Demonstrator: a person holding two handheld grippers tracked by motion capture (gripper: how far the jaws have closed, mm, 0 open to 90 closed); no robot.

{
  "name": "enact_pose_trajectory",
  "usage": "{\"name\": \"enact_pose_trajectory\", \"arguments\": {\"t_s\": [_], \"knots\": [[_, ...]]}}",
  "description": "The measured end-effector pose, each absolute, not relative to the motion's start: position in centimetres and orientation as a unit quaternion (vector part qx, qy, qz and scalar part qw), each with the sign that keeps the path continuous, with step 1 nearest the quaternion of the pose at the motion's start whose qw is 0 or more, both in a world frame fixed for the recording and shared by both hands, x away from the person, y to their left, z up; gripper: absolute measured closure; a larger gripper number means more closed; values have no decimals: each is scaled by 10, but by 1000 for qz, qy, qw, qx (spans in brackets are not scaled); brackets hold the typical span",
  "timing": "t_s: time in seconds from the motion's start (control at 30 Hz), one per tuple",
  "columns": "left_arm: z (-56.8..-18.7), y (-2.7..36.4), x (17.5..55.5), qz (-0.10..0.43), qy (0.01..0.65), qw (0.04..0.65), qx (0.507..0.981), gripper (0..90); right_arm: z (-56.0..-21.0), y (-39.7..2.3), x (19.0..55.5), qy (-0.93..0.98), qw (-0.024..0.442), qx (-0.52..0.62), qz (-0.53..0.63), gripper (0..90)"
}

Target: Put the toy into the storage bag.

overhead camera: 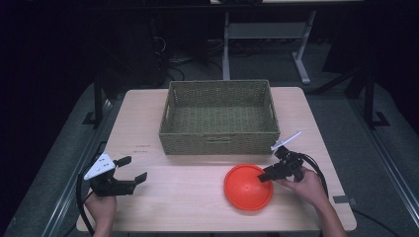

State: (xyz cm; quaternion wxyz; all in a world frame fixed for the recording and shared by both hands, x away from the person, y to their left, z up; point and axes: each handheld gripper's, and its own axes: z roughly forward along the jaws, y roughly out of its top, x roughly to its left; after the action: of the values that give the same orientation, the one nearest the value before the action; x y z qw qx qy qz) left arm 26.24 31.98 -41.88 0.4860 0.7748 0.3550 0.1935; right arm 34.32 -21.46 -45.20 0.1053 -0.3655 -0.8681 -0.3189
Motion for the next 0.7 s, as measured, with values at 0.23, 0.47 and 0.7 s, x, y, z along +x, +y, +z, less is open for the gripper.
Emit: {"name": "enact_pose_trajectory", "arguments": {"t_s": [0.23, 0.47, 0.7], "knots": [[-419, 320, 262, 195, 354, 484, 776, 127, -456, -212, 344, -874, 94, -363, -309, 601], [-419, 318, 262, 193, 354, 488, 774, 127, -456, -215, 345, -871, 91, -372, -309, 702], [-418, 318, 262, 195, 354, 486, 775, 126, -447, -220, 344, -858, 103, -378, -332, 786]]}}
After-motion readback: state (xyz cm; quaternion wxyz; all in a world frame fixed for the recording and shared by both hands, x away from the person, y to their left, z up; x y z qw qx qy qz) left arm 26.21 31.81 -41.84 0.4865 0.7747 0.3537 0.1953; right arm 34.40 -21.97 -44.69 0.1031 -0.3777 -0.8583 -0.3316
